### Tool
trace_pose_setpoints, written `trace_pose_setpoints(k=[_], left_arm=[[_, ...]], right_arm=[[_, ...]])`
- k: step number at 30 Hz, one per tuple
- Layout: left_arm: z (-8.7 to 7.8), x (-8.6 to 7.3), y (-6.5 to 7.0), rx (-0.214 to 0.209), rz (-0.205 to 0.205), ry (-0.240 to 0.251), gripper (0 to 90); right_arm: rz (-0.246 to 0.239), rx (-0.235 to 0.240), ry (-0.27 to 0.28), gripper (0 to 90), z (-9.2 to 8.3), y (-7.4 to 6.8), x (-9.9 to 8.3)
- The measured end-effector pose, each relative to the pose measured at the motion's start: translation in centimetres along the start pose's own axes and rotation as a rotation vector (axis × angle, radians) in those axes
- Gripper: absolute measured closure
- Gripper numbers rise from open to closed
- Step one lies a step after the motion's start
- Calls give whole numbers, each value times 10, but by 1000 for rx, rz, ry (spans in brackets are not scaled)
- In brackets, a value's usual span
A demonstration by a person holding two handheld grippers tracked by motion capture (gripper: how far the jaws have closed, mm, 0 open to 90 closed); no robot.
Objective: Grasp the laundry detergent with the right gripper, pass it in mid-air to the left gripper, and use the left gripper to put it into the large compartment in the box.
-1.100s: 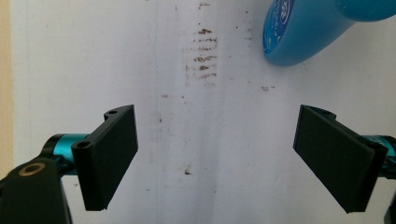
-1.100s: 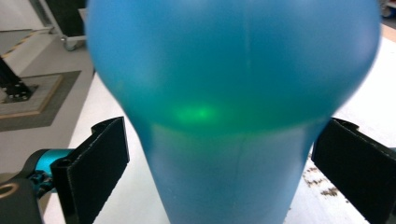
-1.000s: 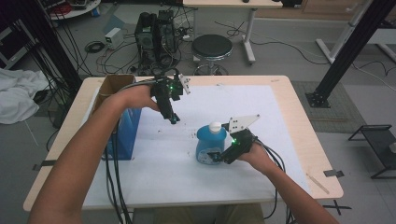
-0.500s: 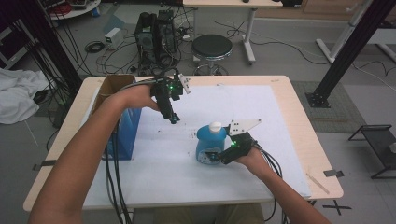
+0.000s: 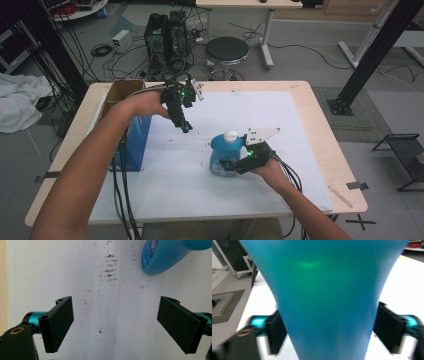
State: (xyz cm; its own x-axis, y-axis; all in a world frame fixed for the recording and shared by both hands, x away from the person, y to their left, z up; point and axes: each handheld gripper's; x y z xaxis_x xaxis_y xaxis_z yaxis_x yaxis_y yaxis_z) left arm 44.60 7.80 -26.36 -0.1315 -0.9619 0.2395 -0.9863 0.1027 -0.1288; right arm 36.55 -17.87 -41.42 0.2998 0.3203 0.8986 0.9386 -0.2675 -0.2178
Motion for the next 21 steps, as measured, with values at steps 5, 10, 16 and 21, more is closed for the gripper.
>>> trace_pose_setpoints(k=[5,10,16,21], left_arm=[[0,1,0,5,2,0,139],[0,1,0,3,2,-2,139],[0,1,0,4,1,-1,139],[1,1,0,3,-1,-2,139]], right_arm=[[6,-3,2,256,1,-1,-1],[3,2,9,279,0,-1,-1],[-9,-3,24,316,1,-2,-1],[-34,-4,29,343,1,-3,-1]])
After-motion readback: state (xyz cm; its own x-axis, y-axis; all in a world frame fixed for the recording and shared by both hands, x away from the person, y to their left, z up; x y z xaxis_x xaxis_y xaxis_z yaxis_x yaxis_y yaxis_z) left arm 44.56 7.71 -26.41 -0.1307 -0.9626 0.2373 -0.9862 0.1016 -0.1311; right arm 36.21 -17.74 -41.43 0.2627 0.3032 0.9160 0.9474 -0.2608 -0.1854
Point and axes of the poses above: each handheld gripper's, and its own axes: z roughly forward along the jaws, x roughly out of its top, y roughly to its right, and after that the axes turned 9 degrees about z, right-handed
